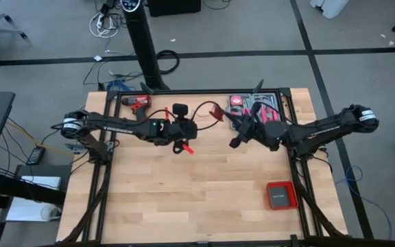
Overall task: Coil cords
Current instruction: Uncoil the red wire from the black spool
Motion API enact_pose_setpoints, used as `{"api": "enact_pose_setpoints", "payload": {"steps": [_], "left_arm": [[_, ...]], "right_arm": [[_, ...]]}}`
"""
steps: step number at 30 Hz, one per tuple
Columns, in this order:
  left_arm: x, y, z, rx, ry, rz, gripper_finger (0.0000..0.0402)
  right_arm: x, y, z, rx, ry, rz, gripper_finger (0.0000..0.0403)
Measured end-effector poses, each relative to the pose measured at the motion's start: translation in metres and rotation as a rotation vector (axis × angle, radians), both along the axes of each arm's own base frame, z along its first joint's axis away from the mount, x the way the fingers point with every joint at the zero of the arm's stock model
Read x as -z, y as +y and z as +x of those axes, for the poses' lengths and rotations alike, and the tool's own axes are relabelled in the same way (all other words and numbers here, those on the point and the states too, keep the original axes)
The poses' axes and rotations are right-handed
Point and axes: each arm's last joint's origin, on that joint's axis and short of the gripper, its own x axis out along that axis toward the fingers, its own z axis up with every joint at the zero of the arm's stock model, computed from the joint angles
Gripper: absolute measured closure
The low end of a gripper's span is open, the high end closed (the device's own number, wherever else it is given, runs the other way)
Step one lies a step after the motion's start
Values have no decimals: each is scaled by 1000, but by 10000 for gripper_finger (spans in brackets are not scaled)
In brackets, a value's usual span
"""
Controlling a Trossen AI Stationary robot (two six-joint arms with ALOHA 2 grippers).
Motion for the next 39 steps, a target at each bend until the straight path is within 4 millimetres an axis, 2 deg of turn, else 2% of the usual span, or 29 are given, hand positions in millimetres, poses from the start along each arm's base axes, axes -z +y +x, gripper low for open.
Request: {"api": "enact_pose_setpoints", "payload": {"steps": [4,8,12,22,29,34,39], "left_arm": [[-9,0,-5,-6,-28,11,401],[-21,-1,-8,28,-84,-20,401],[-29,-6,-5,109,-148,-72,401],[-56,-37,2,272,-226,-91,401],[-65,-58,3,369,-248,-120,401],[-65,-71,2,442,-254,-160,401],[-68,-80,2,469,-292,-173,401]], "right_arm": [[17,1,-4,6,126,57,403],[30,-8,-6,77,211,104,403],[38,-22,-4,153,246,119,403],[52,-61,1,312,331,112,403],[46,-88,-2,379,267,131,403],[32,-105,0,387,109,121,403],[16,-112,1,388,-17,47,403]]}}
